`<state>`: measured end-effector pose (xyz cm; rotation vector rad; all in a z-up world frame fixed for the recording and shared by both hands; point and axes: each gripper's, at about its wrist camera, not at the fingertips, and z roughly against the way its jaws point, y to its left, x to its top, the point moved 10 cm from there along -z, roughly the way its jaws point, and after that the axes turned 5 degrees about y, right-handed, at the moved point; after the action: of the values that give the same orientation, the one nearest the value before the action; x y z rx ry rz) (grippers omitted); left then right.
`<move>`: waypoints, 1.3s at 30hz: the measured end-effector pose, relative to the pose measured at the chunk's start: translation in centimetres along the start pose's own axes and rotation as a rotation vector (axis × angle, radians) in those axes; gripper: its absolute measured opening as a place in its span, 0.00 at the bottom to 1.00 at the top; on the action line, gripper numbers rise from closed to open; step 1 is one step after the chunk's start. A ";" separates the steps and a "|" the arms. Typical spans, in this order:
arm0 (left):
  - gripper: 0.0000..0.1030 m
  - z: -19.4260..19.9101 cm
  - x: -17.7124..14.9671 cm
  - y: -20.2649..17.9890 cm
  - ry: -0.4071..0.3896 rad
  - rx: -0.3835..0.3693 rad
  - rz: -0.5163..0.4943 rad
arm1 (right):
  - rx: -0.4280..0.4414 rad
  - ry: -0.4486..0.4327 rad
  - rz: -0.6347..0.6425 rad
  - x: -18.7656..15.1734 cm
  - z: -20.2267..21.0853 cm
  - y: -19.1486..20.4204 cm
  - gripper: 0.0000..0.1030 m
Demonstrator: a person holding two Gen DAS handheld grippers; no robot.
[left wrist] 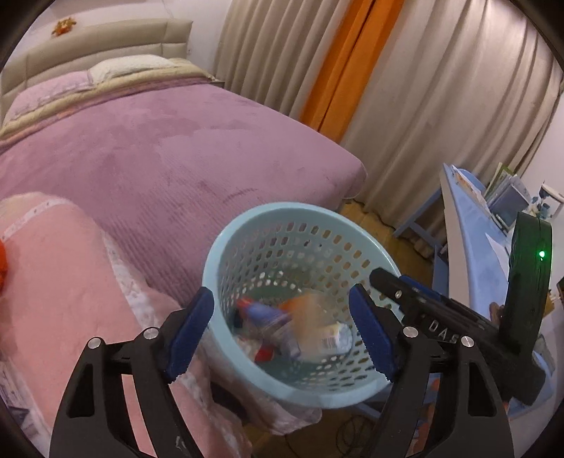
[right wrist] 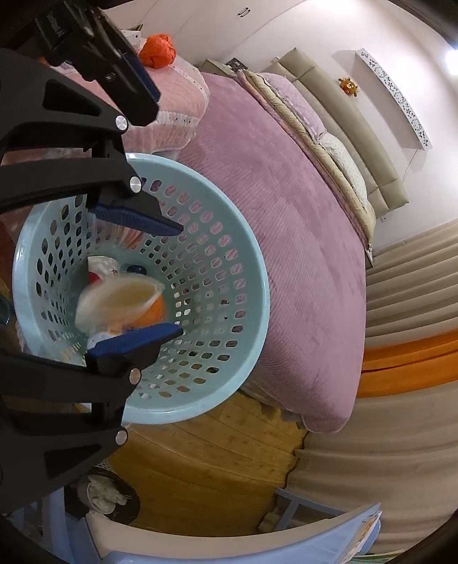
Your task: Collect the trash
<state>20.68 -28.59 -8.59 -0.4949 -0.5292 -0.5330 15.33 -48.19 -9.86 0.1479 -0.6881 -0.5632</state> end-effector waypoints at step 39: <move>0.73 21.8 -13.4 27.8 -0.203 0.380 0.437 | 0.316 -0.018 0.519 -11.1 4.5 28.4 0.47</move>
<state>19.75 9.18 -8.26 -0.2869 -0.6762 0.0401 18.01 -18.09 -3.85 0.2486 -0.7947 0.0436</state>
